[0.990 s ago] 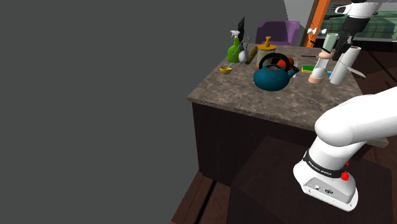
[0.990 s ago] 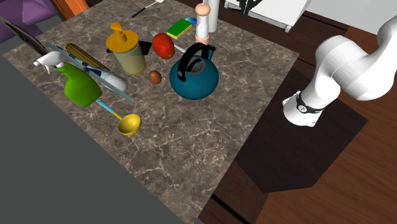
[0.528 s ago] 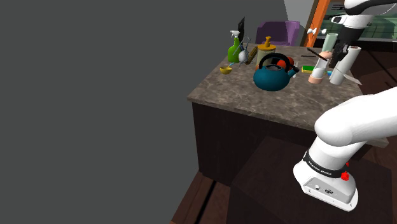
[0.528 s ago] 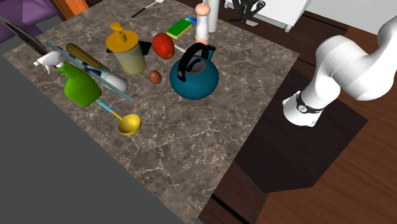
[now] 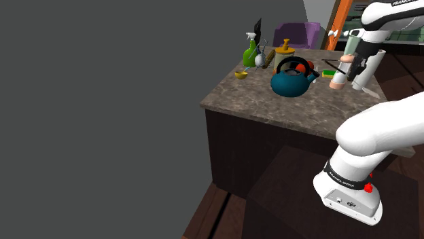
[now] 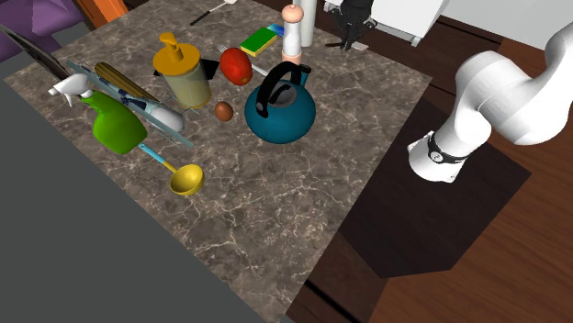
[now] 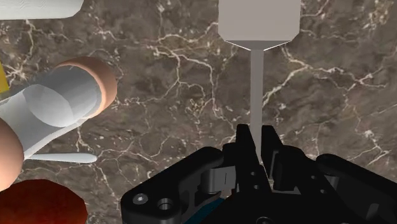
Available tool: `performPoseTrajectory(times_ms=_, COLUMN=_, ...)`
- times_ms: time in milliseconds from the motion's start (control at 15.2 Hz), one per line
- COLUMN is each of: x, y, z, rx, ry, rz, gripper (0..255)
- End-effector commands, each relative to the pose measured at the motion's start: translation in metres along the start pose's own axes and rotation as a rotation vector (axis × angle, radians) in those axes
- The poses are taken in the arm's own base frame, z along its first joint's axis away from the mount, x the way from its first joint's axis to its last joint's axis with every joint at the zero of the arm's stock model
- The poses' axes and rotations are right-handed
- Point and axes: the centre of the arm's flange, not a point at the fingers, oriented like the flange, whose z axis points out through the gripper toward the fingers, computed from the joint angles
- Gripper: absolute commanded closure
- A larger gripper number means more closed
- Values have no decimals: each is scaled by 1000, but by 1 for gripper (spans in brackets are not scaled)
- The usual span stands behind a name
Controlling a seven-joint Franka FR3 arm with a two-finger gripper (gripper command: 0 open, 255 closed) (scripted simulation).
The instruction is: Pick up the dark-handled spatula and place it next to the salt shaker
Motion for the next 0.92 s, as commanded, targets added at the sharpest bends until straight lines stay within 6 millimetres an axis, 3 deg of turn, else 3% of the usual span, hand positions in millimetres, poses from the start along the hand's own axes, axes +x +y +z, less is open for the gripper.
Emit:
performPoseTrajectory(times_ms=0, x=0, y=0, z=11, rx=0, ry=0, rz=0, gripper=255)
performPoseTrajectory(times_ms=858, x=-4, y=0, z=79, rx=0, ry=0, rz=0, gripper=255)
